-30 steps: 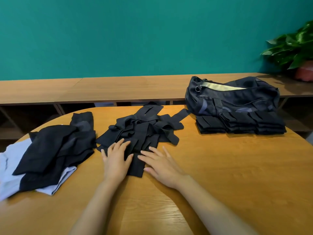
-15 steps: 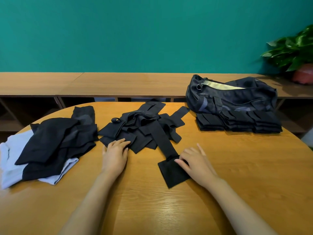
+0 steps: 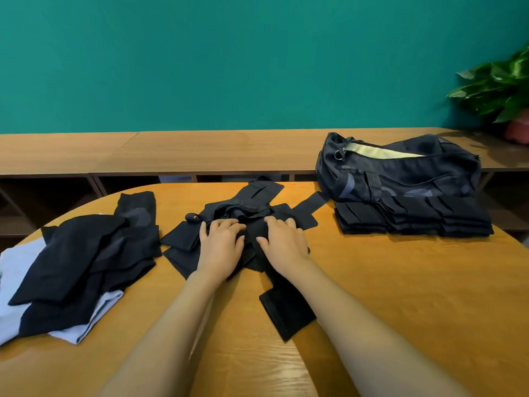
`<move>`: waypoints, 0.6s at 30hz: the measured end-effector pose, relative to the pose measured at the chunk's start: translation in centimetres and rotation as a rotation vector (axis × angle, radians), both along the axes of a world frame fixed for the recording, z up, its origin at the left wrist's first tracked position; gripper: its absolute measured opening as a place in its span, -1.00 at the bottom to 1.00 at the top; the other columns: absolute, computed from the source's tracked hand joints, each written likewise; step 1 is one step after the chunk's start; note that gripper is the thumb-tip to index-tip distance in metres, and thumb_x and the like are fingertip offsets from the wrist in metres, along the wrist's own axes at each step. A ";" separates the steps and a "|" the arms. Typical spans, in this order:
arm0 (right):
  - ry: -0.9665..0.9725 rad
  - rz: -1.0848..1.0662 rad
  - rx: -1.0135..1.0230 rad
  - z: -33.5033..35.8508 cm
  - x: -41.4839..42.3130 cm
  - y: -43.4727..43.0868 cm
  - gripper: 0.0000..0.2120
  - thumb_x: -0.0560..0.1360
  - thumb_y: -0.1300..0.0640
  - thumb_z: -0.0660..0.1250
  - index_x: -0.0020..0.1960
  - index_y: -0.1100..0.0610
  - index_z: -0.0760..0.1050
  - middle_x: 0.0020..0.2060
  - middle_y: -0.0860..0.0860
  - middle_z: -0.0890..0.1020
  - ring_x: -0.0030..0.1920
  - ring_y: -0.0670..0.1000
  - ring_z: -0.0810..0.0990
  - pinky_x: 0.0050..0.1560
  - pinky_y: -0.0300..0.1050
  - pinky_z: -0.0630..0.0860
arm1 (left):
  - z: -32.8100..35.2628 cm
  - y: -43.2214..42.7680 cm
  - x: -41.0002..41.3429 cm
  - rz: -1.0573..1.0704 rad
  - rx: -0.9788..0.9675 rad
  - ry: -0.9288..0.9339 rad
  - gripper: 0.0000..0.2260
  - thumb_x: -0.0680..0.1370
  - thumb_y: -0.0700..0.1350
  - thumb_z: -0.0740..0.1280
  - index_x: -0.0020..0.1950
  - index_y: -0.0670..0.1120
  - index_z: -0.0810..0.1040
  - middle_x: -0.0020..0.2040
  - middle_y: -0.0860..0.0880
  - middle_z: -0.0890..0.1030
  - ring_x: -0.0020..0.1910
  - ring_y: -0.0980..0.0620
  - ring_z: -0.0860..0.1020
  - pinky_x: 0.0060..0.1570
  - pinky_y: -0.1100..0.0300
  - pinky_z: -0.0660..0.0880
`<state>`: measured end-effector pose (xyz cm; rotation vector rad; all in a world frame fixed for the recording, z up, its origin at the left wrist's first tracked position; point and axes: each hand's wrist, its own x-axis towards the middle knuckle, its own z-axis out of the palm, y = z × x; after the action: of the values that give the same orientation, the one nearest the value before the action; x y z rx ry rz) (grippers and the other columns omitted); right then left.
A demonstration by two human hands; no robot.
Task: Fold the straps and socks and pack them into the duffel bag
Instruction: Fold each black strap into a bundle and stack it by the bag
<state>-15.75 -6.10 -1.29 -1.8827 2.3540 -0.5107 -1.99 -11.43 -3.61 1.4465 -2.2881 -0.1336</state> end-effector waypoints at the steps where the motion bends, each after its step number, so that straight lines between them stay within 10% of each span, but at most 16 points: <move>1: -0.026 -0.044 0.019 0.3 0.1 -0.9 -0.57 0.61 -0.09 0.22 0.40 0.09 0.32 0.22 0.03 0.56 0.31 0.10 0.37 0.21 0.03 0.38 | 0.1 -0.7 -0.3 -0.015 -0.006 0.002 -0.70 0.65 -0.06 0.18 0.37 0.04 0.48 0.40 0.08 0.43 0.43 0.02 0.25 0.49 -0.12 -0.11; 10: -0.100 -0.287 0.232 1.6 0.1 -5.8 -0.64 0.51 -0.25 0.30 0.05 0.03 0.54 -0.08 -0.03 0.62 -0.04 0.06 0.55 0.14 0.05 0.26 | -0.4 -4.5 -1.6 -0.153 0.143 0.085 -0.61 0.70 -0.04 -0.01 0.54 0.09 0.22 0.50 0.13 0.30 0.55 0.14 0.03 0.43 -0.13 -0.39; 18: 0.057 -0.241 0.124 0.0 0.0 -3.4 -0.52 0.57 -0.32 0.11 0.17 0.05 0.48 0.02 0.01 0.64 0.24 0.08 0.43 0.15 0.11 0.24 | -2.8 -3.8 -2.1 -0.072 0.144 0.058 -0.60 0.70 0.01 -0.06 0.56 0.12 0.14 0.47 0.10 0.37 0.52 0.20 0.10 0.44 -0.10 -0.39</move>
<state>-15.74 -9.50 -1.30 -1.5925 2.5999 -0.3224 -4.12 -15.19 -6.44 1.4102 -2.3242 -0.3640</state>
